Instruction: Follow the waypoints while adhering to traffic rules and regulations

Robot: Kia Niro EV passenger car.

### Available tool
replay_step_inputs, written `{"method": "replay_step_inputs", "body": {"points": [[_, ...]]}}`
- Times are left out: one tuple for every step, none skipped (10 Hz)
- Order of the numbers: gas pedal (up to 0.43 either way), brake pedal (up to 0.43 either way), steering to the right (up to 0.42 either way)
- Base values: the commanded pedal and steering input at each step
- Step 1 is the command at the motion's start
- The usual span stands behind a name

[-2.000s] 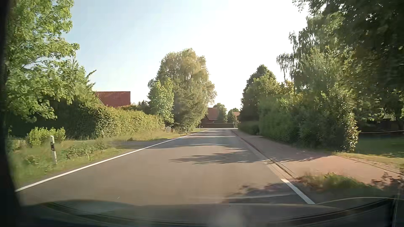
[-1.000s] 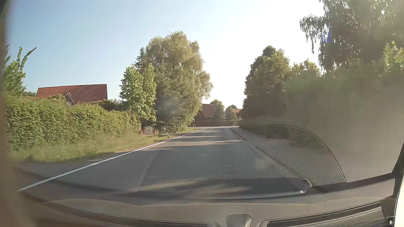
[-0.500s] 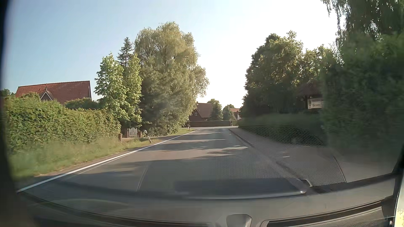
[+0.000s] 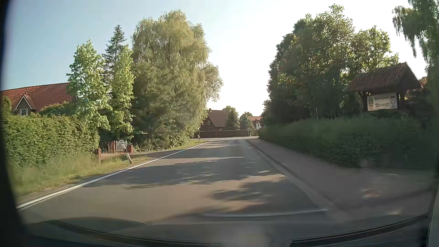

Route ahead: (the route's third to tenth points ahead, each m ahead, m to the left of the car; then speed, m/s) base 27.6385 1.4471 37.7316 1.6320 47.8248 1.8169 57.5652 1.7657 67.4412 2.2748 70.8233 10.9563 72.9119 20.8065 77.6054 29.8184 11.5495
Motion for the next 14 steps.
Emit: {"method": "replay_step_inputs", "body": {"points": [[0.087, 0.006, 0.007], [0.087, 0.006, 0.005], [0.079, 0.006, 0.001], [0.067, 0.006, -0.003], [0.047, 0.006, -0.003], [0.0, 0.006, -0.002], [0.0, 0.006, -0.002], [0.0, 0.006, -0.002], [0.0, 0.006, -0.001], [0.0, 0.006, 0.0], [0.0, 0.006, 0.0], [0.0, 0.006, 0.001], [0.0, 0.006, 0.001], [0.0, 0.006, 0.001]]}}
